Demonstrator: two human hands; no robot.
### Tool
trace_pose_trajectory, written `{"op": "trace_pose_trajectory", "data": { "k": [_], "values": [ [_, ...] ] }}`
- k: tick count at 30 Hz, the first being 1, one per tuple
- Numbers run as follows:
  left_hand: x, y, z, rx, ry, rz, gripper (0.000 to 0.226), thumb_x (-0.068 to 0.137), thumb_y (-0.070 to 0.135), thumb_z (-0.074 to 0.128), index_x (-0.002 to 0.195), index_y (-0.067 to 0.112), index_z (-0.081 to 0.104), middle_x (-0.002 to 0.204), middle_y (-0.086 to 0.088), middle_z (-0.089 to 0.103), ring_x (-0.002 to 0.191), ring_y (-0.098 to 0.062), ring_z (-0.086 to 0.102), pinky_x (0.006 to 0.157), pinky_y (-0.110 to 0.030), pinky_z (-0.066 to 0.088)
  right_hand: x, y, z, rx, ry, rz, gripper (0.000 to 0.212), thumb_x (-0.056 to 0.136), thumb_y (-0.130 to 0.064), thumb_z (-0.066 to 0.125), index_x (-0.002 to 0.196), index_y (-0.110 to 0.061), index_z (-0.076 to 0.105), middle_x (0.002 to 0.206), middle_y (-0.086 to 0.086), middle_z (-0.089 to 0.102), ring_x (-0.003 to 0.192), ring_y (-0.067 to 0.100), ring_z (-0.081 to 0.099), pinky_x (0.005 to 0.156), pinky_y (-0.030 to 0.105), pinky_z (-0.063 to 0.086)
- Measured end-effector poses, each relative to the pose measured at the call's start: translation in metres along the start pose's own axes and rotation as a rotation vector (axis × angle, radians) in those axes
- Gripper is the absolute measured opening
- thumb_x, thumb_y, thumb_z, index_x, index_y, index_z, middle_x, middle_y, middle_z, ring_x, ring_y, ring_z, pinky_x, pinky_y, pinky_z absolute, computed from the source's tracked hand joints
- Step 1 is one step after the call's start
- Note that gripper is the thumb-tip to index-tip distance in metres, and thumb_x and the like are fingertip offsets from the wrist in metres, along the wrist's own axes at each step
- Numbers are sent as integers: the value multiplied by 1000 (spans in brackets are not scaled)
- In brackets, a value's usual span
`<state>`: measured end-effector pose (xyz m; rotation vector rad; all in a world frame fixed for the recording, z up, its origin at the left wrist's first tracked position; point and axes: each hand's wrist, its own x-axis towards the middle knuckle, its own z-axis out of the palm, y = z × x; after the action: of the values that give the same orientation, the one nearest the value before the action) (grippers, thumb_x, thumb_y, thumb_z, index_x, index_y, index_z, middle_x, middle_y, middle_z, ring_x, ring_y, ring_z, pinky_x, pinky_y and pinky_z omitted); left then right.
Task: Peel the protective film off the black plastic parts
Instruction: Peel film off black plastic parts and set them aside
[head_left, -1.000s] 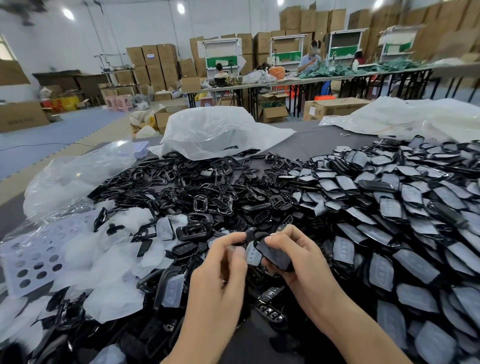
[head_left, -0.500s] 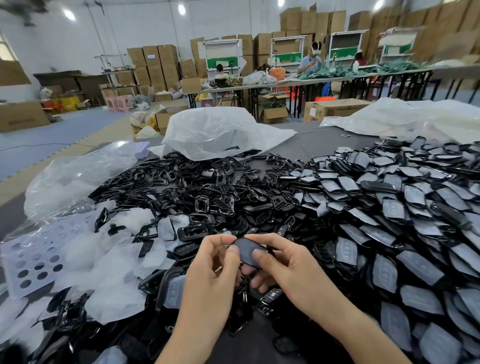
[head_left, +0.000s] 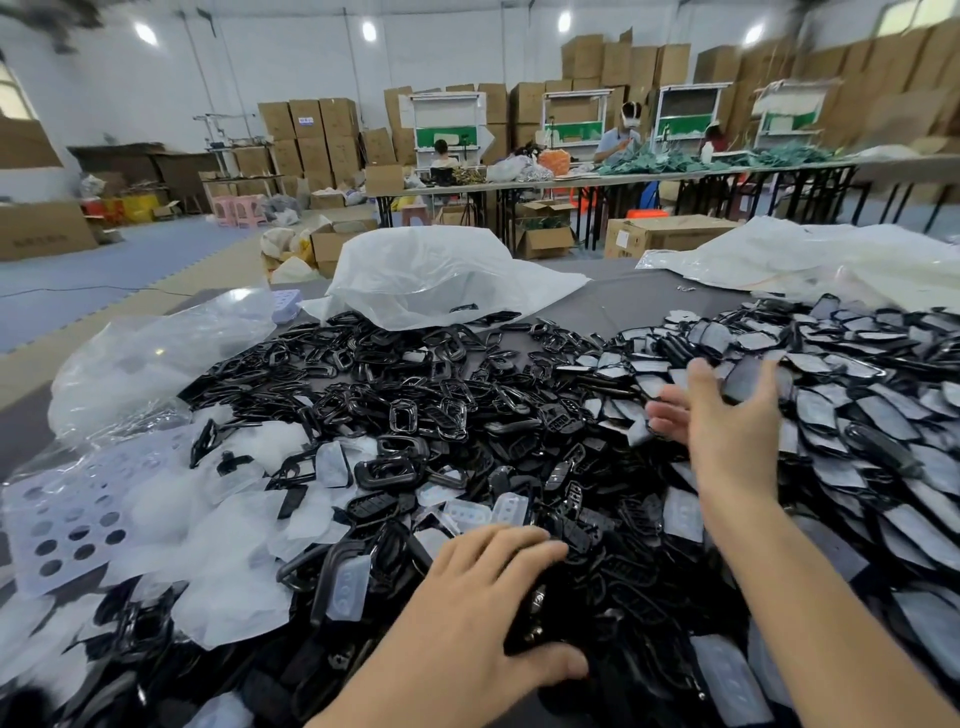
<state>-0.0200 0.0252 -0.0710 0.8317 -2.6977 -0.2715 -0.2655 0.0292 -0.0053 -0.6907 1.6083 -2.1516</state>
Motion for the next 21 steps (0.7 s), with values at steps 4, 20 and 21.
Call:
{"op": "trace_pose_trajectory", "data": {
  "k": [4,20,21],
  "values": [
    [2,-10,2,243,24,-65,74,84,79,35,145,37,41,157,4,36,146,-20,31,120,-39,19,-37,19,25,-338,-308,-195,53,103,-27,52,152,-36,36,114,-13,68,82,-1,71,66,14,55],
    [-1,-40,-17,-97,517,-513,24,90,65,45,94,41,44,63,17,56,65,-7,56,53,-22,36,-26,68,129,-1454,-909,-794,49,103,-32,49,149,-22,37,144,4,49,128,28,50,104,41,40],
    [-2,-41,-18,-146,537,-518,27,90,66,44,91,39,43,62,14,56,65,-10,57,54,-26,38,-29,70,125,-1428,-853,-842,43,102,-31,49,144,-22,42,137,2,53,123,26,53,100,39,41]
  ]
}}
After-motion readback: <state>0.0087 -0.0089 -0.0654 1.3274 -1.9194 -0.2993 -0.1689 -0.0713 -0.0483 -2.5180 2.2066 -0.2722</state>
